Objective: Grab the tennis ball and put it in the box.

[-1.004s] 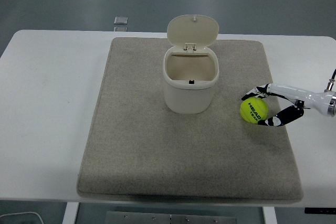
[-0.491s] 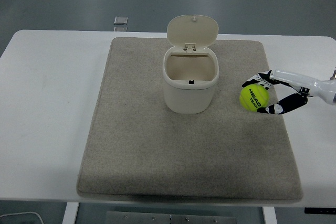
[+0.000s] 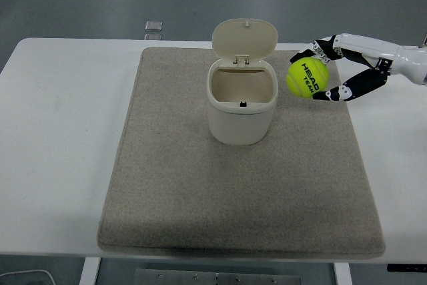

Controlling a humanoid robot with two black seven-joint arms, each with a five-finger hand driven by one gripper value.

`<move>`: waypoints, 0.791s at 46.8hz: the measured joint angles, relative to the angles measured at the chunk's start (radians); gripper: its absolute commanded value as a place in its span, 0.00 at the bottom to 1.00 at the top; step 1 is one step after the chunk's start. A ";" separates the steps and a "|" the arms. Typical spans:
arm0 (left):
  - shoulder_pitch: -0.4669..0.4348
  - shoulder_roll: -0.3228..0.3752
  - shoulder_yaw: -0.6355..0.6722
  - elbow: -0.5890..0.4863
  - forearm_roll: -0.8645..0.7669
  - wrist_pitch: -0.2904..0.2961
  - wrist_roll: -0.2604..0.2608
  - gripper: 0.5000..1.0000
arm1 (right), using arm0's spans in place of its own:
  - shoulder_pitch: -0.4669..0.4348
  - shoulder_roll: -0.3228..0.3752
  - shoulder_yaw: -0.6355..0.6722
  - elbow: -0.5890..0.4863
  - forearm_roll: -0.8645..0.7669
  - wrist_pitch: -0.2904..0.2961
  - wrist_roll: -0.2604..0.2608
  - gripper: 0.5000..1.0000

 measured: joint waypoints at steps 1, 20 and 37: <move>0.000 0.000 0.000 0.000 0.000 0.000 0.000 0.98 | 0.006 0.006 0.000 0.000 0.001 0.000 0.000 0.00; 0.000 0.000 0.000 0.000 0.000 0.000 0.000 0.98 | 0.034 0.147 -0.001 -0.019 0.002 -0.011 -0.075 0.00; 0.000 0.000 0.000 0.000 0.000 0.000 0.000 0.98 | 0.027 0.180 -0.003 -0.036 0.041 -0.056 -0.131 0.53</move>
